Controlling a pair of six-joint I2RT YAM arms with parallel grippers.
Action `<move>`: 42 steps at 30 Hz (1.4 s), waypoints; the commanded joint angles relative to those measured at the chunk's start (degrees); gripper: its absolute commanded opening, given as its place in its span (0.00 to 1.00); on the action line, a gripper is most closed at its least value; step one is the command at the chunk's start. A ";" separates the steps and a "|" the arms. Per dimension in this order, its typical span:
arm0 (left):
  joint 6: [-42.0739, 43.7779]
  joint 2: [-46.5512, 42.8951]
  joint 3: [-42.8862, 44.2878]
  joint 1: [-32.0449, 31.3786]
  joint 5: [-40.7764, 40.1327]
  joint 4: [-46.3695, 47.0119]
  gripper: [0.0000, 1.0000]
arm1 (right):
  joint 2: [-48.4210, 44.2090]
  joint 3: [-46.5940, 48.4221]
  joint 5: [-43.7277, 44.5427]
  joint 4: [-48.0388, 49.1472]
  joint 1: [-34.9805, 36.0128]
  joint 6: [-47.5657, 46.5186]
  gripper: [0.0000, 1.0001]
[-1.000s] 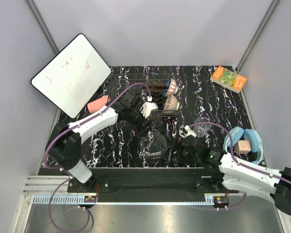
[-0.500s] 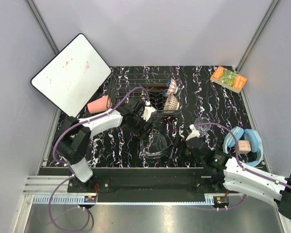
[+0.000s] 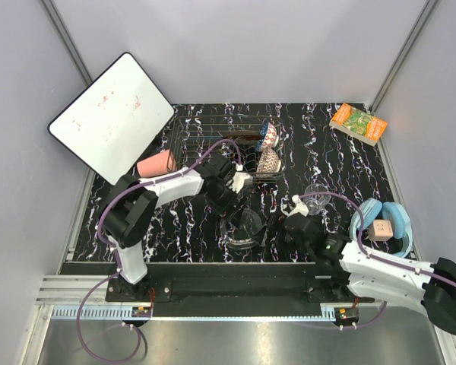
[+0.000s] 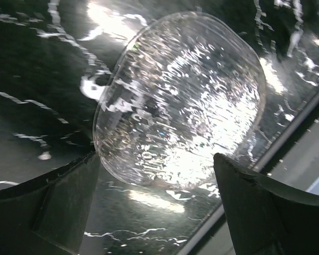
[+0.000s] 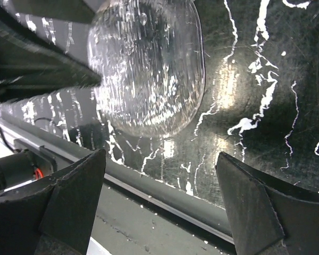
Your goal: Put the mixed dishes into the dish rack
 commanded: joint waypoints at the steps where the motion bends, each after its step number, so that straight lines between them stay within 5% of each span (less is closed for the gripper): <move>1: -1.08 -0.23 1.20 -1.09 4.80 -0.54 0.91 | 2.88 1.34 1.61 3.99 0.30 1.55 0.92; 16: -2.93 -0.76 0.50 -2.59 9.02 0.25 0.92 | 10.80 0.90 -0.94 11.91 -1.29 2.60 0.93; 23: -2.84 -0.67 0.76 -3.21 8.85 0.25 0.92 | 4.56 3.27 1.61 -0.74 -1.29 3.48 0.93; 35: -1.87 -2.07 -0.03 -3.29 6.92 0.07 0.92 | 12.21 11.97 1.87 -14.62 -1.29 1.81 0.98; 42: -1.96 -1.90 0.94 -3.38 7.27 0.07 0.92 | 16.85 12.58 0.29 -13.50 -1.90 2.87 0.99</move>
